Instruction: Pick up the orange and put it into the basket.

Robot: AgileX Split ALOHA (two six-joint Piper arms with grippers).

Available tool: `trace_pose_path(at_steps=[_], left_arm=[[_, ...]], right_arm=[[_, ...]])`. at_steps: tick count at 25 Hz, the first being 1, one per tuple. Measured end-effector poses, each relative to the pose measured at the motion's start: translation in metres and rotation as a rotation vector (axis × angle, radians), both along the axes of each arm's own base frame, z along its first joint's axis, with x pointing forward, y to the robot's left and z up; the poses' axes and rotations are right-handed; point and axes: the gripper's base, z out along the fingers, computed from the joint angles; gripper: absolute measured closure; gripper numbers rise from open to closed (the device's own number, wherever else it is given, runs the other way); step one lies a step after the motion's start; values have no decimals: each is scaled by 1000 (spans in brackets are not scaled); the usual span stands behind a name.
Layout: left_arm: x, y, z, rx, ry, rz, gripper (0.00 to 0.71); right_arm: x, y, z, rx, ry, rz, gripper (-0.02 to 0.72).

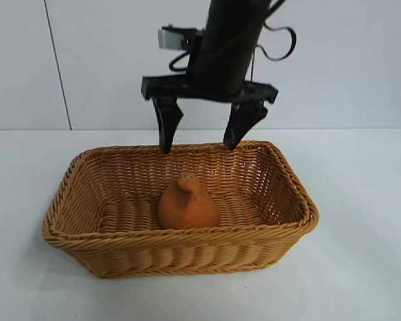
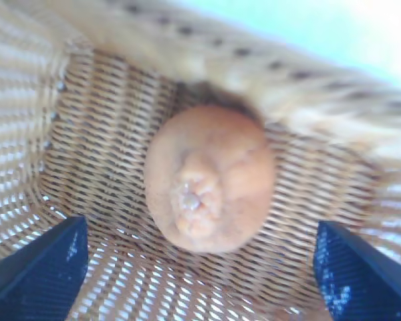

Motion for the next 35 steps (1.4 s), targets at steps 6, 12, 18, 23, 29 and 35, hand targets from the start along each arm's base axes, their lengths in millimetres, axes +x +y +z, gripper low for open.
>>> trace_pose_path(at_steps=[6, 12, 18, 23, 29, 35], left_arm=[[0, 0, 0, 0, 0, 0, 74], [0, 0, 0, 0, 0, 0, 74], [0, 0, 0, 0, 0, 0, 74], [0, 0, 0, 0, 0, 0, 74], [0, 0, 0, 0, 0, 0, 74], [0, 0, 0, 0, 0, 0, 74]], right_arm=[[11, -1, 39, 13, -132, -34, 71], [32, -35, 39, -54, -166, -109, 71], [73, -131, 39, -104, -174, -322, 71], [89, -209, 39, -105, -157, -498, 71], [90, -250, 35, -86, -122, -584, 71], [73, -251, 14, -109, -25, -540, 71]])
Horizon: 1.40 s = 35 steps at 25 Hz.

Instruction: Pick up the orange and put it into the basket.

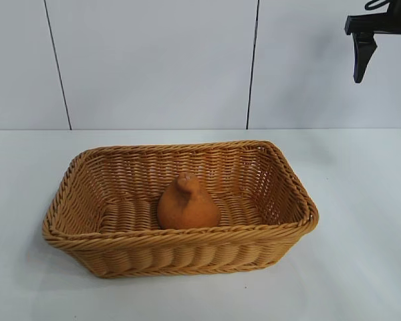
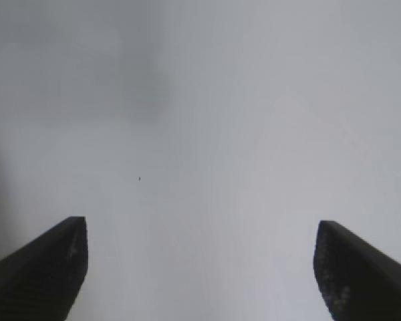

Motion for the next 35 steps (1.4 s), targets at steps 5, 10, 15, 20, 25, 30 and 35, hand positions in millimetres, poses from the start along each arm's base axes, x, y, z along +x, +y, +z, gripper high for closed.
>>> trace_pose_path(at_steps=[5, 10, 15, 20, 25, 30, 35], left_arm=[[0, 0, 0, 0, 0, 0, 74], [0, 0, 0, 0, 0, 0, 74], [0, 0, 0, 0, 0, 0, 74], [0, 0, 0, 0, 0, 0, 74], [0, 0, 0, 0, 0, 0, 74], [0, 0, 0, 0, -2, 0, 74], [0, 0, 0, 0, -2, 0, 74]], right_arm=[[-45, -2, -1, -5, 85, 16, 71], [-119, -4, 11, -4, 133, 18, 71], [-203, -6, 18, 4, 125, 17, 71], [-276, -9, 15, 8, -1, 21, 71], [-335, -11, -1, 19, -200, 27, 72], [-378, -11, 2, 33, -450, 31, 72], [-413, -12, 12, 39, -695, 35, 72]])
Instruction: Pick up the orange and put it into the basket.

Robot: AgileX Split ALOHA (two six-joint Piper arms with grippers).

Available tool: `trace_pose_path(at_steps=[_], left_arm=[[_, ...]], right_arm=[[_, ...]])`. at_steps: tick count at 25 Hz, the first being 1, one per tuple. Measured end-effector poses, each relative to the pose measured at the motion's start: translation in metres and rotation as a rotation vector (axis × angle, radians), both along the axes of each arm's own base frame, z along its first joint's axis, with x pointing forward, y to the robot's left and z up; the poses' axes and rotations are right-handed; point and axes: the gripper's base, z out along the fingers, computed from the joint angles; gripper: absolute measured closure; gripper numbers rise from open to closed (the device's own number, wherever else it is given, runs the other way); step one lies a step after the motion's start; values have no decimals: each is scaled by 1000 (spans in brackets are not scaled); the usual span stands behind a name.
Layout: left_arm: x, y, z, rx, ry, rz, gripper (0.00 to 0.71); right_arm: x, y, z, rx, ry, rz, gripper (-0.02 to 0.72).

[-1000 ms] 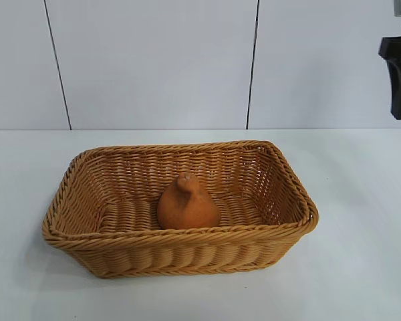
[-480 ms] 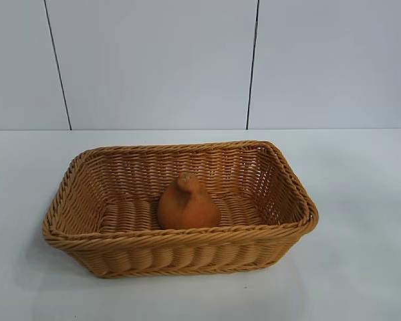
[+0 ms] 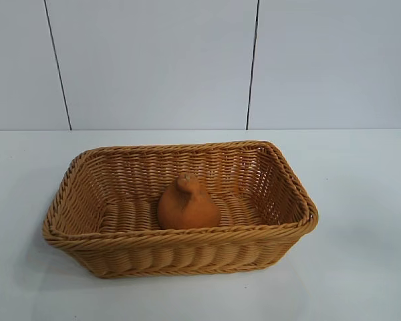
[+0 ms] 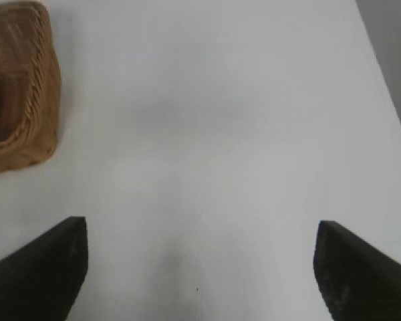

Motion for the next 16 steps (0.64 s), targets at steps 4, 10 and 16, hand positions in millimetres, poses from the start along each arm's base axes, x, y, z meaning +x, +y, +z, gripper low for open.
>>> trace_pose_path(at_steps=[4, 10, 16], left_arm=[[0, 0, 0, 0, 0, 0, 74], [0, 0, 0, 0, 0, 0, 74], [0, 0, 0, 0, 0, 0, 74]], right_arm=[[-25, -1, 2, 5, -161, 0, 72], [-29, -1, 2, 3, -183, -1, 72], [-29, -1, 2, 3, -183, -1, 72]])
